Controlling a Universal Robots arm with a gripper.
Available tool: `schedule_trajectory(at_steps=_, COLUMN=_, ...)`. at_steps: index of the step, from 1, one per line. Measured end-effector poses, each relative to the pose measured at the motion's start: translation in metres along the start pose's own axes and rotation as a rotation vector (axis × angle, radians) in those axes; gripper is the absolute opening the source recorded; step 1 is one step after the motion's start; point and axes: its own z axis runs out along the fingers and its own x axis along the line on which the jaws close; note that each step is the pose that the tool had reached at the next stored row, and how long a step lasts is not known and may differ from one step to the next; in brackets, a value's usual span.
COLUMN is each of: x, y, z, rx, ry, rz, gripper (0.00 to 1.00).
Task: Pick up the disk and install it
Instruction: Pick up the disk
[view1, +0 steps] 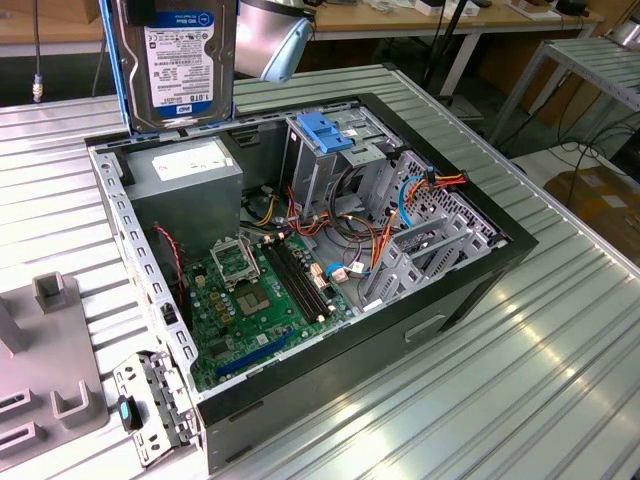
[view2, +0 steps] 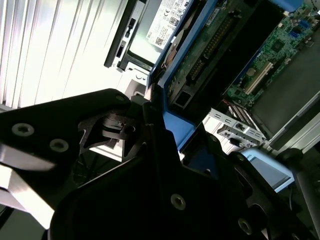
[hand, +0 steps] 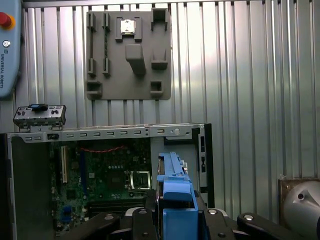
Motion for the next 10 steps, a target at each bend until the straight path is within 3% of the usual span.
schedule_trajectory(at_steps=10, x=-0.0002, y=-0.0097, z=0.0001, rx=0.0, ry=-0.0001, rz=0.0, gripper=0.37)
